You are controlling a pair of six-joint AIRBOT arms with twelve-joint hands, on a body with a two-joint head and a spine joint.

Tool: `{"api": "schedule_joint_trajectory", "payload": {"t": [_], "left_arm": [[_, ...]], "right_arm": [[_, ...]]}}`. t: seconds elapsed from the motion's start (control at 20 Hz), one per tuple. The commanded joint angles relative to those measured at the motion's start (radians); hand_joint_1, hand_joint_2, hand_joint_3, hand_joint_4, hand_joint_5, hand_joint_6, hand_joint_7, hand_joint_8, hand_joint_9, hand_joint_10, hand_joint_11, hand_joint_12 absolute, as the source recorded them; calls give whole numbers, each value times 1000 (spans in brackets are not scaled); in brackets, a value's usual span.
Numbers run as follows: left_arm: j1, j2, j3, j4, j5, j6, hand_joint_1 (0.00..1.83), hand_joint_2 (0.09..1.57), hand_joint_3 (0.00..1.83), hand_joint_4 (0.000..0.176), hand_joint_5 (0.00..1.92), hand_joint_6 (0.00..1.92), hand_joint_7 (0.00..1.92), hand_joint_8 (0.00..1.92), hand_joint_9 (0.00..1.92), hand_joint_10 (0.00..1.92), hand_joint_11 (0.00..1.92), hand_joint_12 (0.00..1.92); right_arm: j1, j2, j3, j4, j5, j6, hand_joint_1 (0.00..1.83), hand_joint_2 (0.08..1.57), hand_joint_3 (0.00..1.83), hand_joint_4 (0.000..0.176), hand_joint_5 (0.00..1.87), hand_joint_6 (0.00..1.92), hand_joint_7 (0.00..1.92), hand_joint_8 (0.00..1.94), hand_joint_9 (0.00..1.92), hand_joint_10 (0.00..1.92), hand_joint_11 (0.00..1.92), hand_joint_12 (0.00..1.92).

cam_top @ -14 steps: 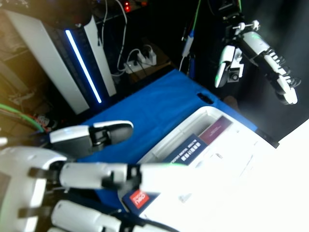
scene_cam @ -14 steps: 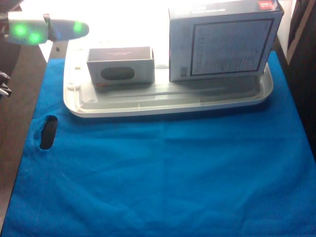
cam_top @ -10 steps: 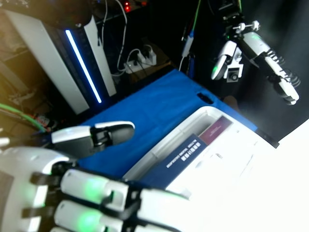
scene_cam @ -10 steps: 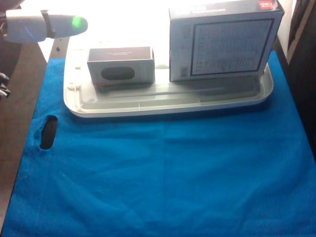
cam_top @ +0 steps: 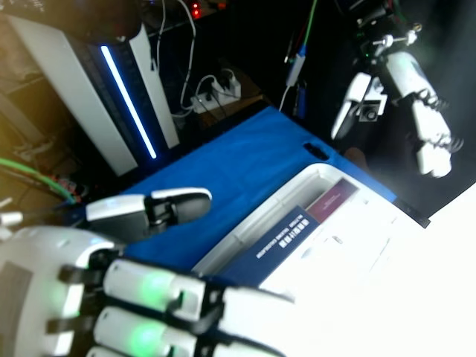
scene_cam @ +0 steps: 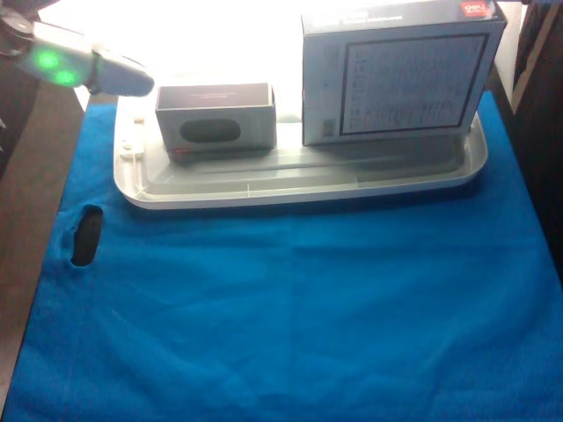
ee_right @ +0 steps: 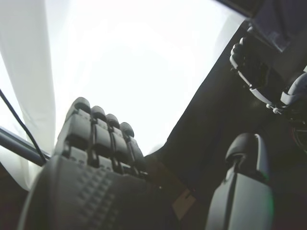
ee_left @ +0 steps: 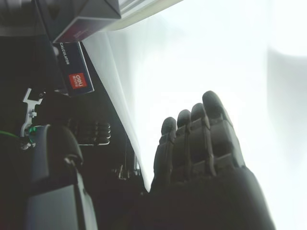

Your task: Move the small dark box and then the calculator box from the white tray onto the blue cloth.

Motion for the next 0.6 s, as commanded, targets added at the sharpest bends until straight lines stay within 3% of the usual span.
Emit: {"api": "schedule_joint_trajectory", "payload": {"t": [0.0, 0.1, 0.15, 0.3, 0.5, 0.55], "left_arm": [[-30, -8, 11, 8, -50, -49, 924, 887, 0, 0, 284, 11, 216, 14, 201, 18, 74, 523], [-80, -31, 26, 173, -11, -149, 841, 905, 7, 0, 217, 0, 265, 3, 303, 21, 91, 510], [-83, -33, 27, 187, -9, -154, 841, 905, 7, 0, 217, 0, 265, 3, 303, 21, 91, 510], [-129, -61, 51, 401, 29, -299, 828, 925, 0, 0, 208, 9, 345, 6, 323, 6, 32, 544], [-137, -88, 64, 508, 64, -347, 822, 857, 0, 0, 280, 6, 322, 1, 331, 6, 70, 538], [-138, -112, 88, 565, 66, -398, 861, 838, 0, 0, 345, 2, 382, 1, 378, 7, 109, 492]], "right_arm": [[11, 3, 5, 27, 122, 7, 794, 724, 3, 0, 19, 3, 0, 0, 0, 0, 56, 27], [11, 0, 4, 27, 122, 7, 785, 710, 0, 0, 23, 3, 0, 0, 13, 5, 83, 42], [11, 0, 4, 27, 122, 7, 785, 710, 0, 0, 23, 3, 0, 0, 13, 5, 83, 42], [10, -5, 5, 27, 122, 7, 774, 705, 0, 0, 23, 1, 0, 0, 48, 16, 121, 67], [10, -8, 5, 27, 122, 7, 769, 689, 0, 0, 33, 5, 0, 0, 78, 20, 139, 94], [10, -8, 5, 27, 122, 7, 798, 668, 0, 10, 35, 4, 0, 0, 91, 21, 158, 112]]}}
